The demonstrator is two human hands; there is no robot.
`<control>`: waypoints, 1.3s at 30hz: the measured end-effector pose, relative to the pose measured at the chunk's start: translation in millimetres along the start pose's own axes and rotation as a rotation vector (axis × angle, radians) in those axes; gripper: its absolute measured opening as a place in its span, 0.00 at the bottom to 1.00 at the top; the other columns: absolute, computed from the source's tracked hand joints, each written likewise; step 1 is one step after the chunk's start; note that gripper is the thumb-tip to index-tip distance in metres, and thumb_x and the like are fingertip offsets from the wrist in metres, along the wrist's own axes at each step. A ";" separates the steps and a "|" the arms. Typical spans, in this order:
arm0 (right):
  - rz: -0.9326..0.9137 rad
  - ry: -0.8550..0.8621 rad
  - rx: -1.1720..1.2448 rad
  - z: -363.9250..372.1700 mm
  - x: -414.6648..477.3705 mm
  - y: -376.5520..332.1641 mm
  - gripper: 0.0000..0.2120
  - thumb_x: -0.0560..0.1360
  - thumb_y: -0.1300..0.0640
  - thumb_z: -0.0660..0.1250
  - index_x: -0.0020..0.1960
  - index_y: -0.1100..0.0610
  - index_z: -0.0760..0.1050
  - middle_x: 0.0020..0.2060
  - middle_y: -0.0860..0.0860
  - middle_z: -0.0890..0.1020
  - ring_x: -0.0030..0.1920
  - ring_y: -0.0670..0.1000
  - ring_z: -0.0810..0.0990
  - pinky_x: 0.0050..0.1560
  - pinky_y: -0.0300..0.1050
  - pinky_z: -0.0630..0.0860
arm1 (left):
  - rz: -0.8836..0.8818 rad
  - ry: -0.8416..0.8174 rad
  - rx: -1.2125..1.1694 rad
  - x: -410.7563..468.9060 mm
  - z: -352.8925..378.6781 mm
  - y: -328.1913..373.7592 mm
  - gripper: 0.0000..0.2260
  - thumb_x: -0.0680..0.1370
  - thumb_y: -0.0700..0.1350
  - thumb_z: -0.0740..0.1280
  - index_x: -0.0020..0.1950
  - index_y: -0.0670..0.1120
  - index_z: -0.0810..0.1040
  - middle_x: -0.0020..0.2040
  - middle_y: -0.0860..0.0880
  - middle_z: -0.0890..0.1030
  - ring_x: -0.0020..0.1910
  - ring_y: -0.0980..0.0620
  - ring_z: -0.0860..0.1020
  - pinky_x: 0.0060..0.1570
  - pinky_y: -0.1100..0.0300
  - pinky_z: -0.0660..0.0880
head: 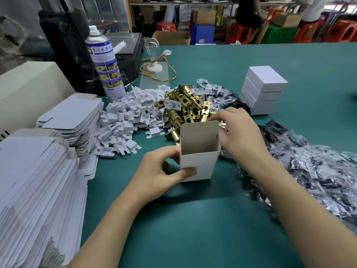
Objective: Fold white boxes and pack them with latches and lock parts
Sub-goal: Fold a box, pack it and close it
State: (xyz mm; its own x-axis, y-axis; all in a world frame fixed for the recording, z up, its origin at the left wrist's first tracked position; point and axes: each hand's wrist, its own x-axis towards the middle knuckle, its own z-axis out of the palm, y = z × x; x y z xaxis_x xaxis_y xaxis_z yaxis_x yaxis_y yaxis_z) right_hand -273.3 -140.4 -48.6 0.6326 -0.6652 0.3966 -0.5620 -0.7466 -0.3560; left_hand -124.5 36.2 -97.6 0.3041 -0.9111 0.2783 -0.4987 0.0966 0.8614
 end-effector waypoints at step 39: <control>0.183 0.078 -0.007 -5.5 88.7 -26.9 0.18 0.75 0.47 0.67 0.37 0.60 0.83 0.30 0.57 0.81 0.35 0.61 0.76 0.35 0.48 0.76 | 0.016 -0.016 0.018 -2.2 -4.7 0.3 0.09 0.73 0.51 0.78 0.51 0.61 0.85 0.45 0.57 0.85 0.40 0.61 0.77 0.36 0.66 0.71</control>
State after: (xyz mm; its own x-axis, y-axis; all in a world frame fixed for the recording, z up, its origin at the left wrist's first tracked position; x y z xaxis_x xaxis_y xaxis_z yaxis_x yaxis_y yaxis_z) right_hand -205.0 -179.3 0.8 0.4766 -0.7876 0.3907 -0.6677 -0.6133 -0.4219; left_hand -121.6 40.1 -96.0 0.2834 -0.9158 0.2848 -0.5178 0.1039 0.8492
